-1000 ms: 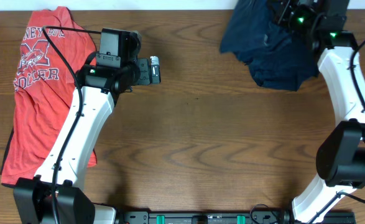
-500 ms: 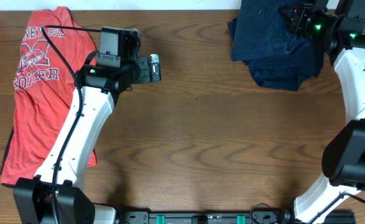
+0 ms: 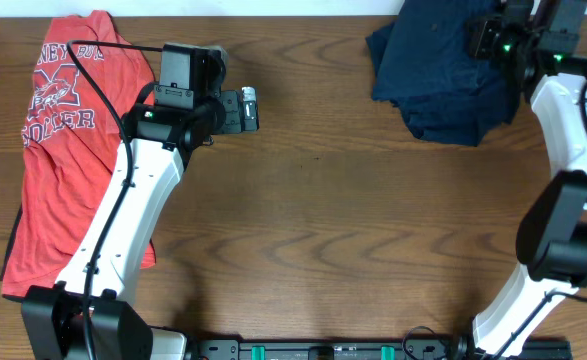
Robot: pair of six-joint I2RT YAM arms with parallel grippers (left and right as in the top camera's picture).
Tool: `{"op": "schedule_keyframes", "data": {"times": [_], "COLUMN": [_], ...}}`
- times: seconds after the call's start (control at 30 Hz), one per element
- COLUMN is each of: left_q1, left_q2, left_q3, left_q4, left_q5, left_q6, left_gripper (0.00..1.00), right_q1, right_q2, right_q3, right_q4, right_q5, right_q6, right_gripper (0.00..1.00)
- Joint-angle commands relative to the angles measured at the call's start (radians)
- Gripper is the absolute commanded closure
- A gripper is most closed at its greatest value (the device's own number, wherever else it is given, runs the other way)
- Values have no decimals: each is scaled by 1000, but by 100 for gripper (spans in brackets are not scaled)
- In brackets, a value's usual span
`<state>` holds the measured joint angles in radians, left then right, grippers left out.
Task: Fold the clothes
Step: 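Lower the shorts onto the navy pants stack and open the right gripper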
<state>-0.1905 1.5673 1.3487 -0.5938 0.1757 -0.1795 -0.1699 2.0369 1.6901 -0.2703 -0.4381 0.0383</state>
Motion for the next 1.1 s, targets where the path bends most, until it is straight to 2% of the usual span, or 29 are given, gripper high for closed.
{"op": "schedule_keyframes", "data": {"times": [0.0, 0.3, 0.5, 0.53, 0.6, 0.8, 1.07], "left_q1": [4, 4, 4, 4, 4, 4, 4], "left_q2": [2, 3, 3, 3, 3, 3, 3], "left_q3": [10, 10, 10, 10, 10, 10, 10], "left_q4": [4, 4, 4, 4, 4, -4, -11], "left_q5": [-13, -12, -13, -12, -12, -12, -13], "left_q6": [13, 13, 13, 13, 13, 13, 14], "left_gripper": [2, 2, 2, 2, 2, 2, 2], "right_q1": [-14, -106, -146, -149, -153, -156, -148], "right_q2": [52, 107, 108, 108, 108, 64, -99], "right_q3": [32, 32, 32, 32, 32, 34, 34], "right_q4": [39, 157, 163, 163, 166, 119, 86], "right_q5": [125, 171, 151, 151, 150, 95, 5], "right_q6": [-36, -5, -6, -6, -6, -2, -5], "right_gripper": [99, 99, 97, 79, 1, 1, 1]}}
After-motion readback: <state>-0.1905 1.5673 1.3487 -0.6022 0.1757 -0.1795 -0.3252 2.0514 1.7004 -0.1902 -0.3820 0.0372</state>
